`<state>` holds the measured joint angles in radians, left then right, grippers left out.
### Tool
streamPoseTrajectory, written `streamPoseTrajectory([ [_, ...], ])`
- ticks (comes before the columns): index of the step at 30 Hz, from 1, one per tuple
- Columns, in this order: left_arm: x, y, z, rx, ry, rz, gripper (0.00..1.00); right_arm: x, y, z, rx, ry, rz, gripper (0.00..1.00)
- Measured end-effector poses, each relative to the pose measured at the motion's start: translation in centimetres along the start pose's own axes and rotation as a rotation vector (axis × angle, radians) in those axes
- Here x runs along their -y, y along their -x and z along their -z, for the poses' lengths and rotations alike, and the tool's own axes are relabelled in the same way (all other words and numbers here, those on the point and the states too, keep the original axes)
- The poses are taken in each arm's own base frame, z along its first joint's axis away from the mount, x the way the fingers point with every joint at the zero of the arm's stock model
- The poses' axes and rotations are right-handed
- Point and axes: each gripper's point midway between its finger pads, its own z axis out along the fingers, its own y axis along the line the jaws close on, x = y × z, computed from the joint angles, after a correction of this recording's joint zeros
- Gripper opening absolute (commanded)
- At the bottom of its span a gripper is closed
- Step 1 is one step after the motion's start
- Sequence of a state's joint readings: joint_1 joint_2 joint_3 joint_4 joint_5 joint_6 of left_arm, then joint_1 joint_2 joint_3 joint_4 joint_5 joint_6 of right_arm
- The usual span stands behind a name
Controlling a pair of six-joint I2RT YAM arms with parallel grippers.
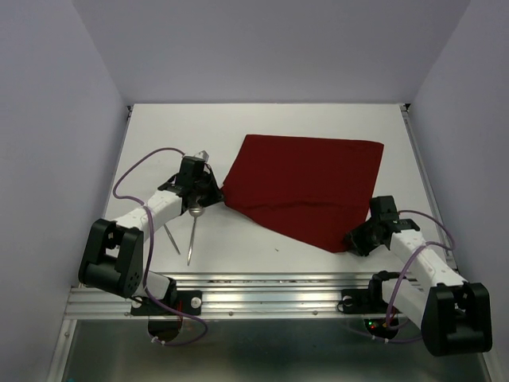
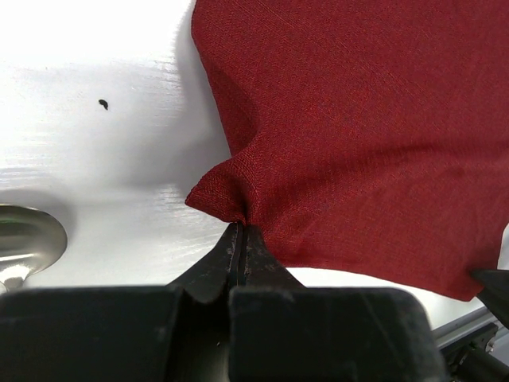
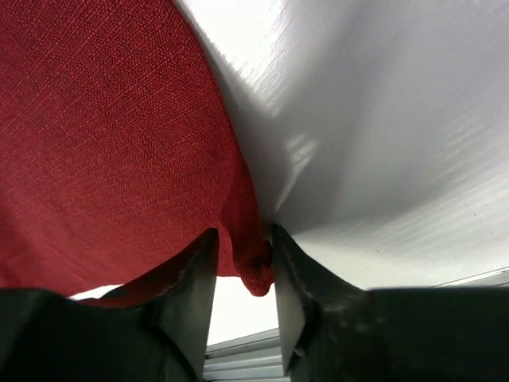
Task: Fold the napkin into a case and place the utensils inside
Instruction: Flatten out the crumpled napkin at the center of the board.
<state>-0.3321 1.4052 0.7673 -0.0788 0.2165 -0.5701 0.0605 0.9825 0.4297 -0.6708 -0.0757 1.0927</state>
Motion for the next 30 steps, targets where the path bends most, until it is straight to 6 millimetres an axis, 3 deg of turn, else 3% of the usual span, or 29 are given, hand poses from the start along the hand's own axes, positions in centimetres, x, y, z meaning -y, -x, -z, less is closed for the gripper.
streamPoseTrajectory([
  [8, -0.1, 0.0, -0.2, -0.005, 0.004, 0.001, 0.00, 0.1, 0.4, -0.2, 0.019, -0.008, 0.013, 0.01],
  [11, 0.2, 0.2, -0.3, -0.008, 0.005, 0.005, 0.00, -0.6, 1.1, 0.4, 0.049, 0.005, 0.035, 0.01],
  [14, 1.1, 1.4, -0.1, 0.002, -0.003, 0.002, 0.00, -2.9, 3.2, 2.0, 0.125, 0.040, 0.074, 0.01],
  [18, 3.8, 4.9, 0.6, 0.059, -0.044, -0.020, 0.00, -9.7, 8.2, 6.6, 0.301, 0.134, 0.142, 0.01],
  [20, 5.9, 7.7, 1.3, 0.104, -0.070, -0.044, 0.00, -13.0, 10.7, 9.2, 0.399, 0.181, 0.173, 0.01],
  [23, 8.3, 10.8, 2.5, 0.162, -0.105, -0.075, 0.00, -16.8, 13.6, 12.8, 0.514, 0.229, 0.210, 0.01],
  [27, 12.9, 16.9, 5.8, 0.287, -0.180, -0.128, 0.00, -23.2, 17.6, 19.6, 0.683, 0.343, 0.249, 0.01],
  [30, 15.7, 20.8, 8.8, 0.382, -0.230, -0.161, 0.00, -26.1, 19.1, 25.0, 0.794, 0.440, 0.263, 0.01],
])
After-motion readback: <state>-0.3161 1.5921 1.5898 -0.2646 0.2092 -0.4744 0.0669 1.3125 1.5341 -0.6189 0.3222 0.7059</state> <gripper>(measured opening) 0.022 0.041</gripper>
